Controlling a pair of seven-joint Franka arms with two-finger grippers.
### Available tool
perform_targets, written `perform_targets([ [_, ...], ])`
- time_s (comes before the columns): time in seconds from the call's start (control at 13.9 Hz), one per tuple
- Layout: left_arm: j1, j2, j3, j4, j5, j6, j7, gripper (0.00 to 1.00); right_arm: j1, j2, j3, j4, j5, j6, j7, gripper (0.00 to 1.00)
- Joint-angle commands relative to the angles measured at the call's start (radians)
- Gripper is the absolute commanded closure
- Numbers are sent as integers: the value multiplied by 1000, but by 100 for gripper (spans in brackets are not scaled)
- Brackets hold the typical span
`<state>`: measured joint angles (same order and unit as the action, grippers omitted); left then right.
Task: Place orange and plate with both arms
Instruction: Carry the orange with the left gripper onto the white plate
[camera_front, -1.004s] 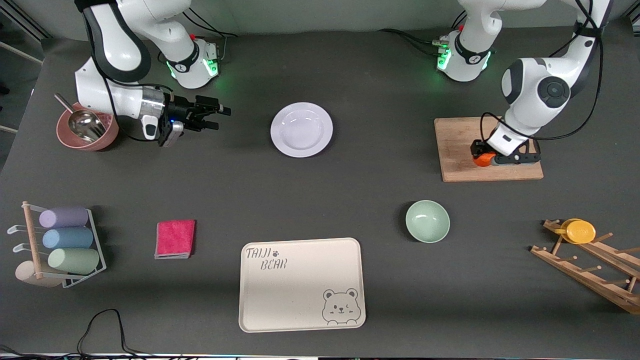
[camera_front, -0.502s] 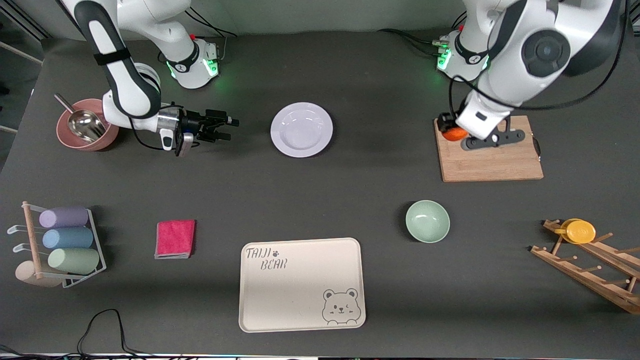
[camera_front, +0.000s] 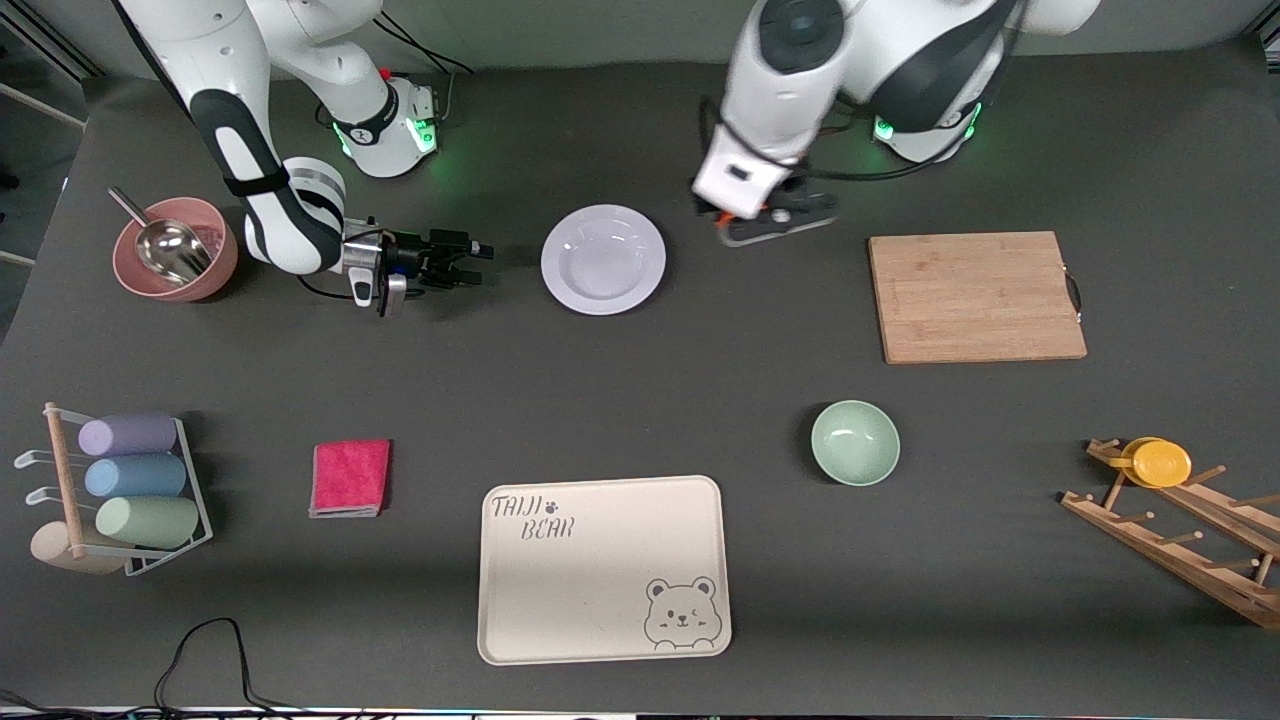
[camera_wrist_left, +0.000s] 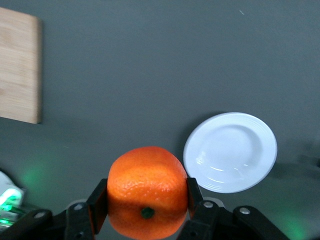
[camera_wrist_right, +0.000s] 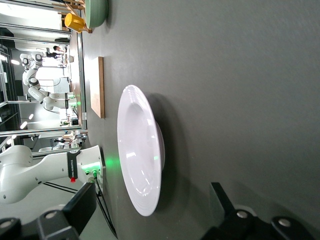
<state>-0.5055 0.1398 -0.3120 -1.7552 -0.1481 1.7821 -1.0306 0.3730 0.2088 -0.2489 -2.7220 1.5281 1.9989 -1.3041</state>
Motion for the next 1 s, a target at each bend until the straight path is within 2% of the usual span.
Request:
perform_targets([
  [0.0, -45, 157, -52, 108, 28, 90, -101, 94, -29, 72, -6, 16, 27, -83, -35, 0],
  [0.22, -138, 256, -52, 106, 56, 239, -187, 93, -35, 102, -6, 16, 27, -95, -35, 0],
  [0.5, -243, 403, -52, 106, 160, 405, -328, 91, -40, 138, -6, 18, 29, -135, -40, 0],
  [0.65, -274, 481, -50, 106, 231, 489, -390, 87, -40, 139, -6, 19, 29, -135, -40, 1],
  [0.79, -280, 549, -50, 106, 289, 545, -430, 87, -40, 139, -6, 19, 29, -135, -40, 23],
  [0.93, -292, 572, -48, 106, 301, 553, -430, 85, -40, 139, -6, 19, 27, -135, -40, 40],
])
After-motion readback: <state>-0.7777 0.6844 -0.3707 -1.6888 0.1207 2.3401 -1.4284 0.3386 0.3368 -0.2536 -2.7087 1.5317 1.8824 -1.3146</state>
